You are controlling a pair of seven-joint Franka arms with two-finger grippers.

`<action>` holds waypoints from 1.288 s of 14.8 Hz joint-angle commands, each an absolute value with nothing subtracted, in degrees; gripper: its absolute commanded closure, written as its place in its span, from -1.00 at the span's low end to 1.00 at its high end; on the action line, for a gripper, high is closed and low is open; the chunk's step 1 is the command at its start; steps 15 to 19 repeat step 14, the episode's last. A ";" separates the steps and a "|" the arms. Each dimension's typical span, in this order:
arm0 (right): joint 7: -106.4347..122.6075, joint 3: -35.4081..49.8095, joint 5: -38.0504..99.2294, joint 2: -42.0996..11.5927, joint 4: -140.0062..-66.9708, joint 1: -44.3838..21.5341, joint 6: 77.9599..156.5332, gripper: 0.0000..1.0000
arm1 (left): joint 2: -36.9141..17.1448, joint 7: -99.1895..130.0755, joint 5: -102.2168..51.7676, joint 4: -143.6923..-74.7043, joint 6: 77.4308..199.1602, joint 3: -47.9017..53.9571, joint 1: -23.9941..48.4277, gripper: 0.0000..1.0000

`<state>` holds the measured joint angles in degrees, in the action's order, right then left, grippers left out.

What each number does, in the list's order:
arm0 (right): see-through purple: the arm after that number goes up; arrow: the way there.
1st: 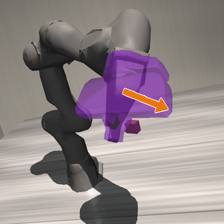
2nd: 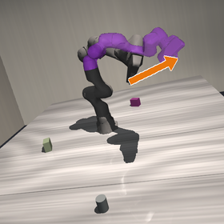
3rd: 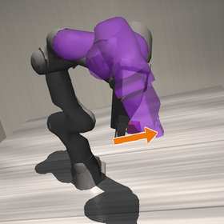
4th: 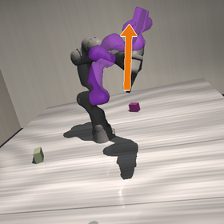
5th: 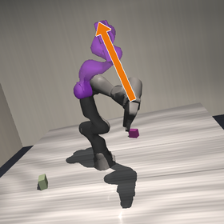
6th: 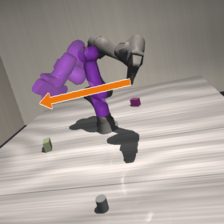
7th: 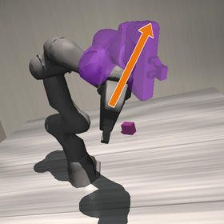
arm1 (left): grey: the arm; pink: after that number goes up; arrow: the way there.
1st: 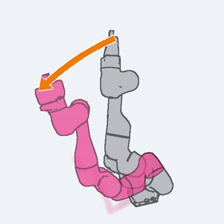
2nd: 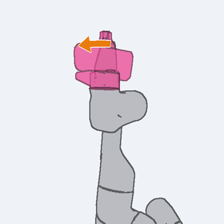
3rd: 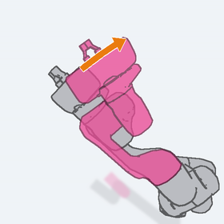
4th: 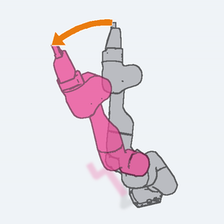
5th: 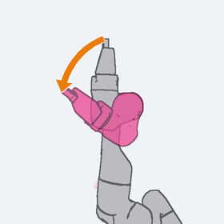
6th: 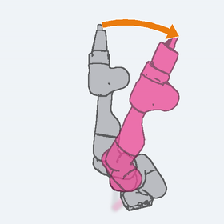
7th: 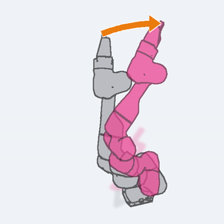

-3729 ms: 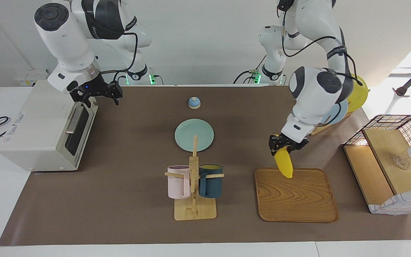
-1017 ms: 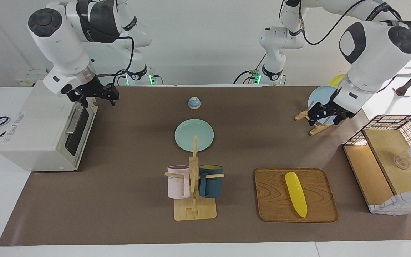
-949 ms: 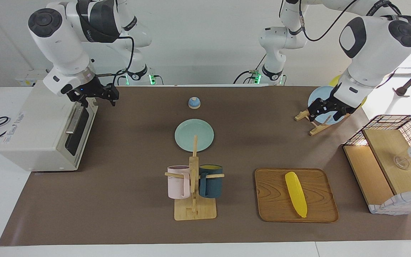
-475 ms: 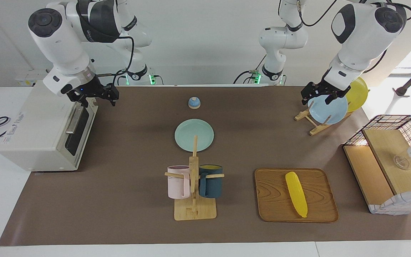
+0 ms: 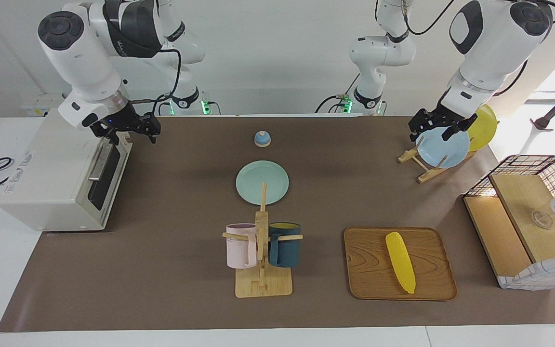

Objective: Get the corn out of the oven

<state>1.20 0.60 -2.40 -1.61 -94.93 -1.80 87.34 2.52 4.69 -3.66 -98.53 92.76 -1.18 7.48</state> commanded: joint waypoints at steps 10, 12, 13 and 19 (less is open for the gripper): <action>0.62 1.05 -1.23 -1.67 -94.22 -0.97 86.31 -1.00 | 1.76 4.92 -0.53 -97.47 92.55 -0.18 7.82 -1.00; 0.62 1.05 -1.23 -1.67 -94.22 -0.97 86.31 -1.00 | 1.84 4.83 -0.53 -97.65 92.81 -0.18 7.65 -1.00; 0.62 1.05 -1.23 -1.67 -94.22 -0.97 86.31 -1.00 | 1.93 4.83 -0.61 -97.82 92.90 -0.18 7.47 -1.00; 0.62 1.05 -1.23 -1.67 -94.22 -0.97 86.31 -1.00 | 2.11 4.83 -0.62 -98.26 92.99 -0.18 7.56 -1.00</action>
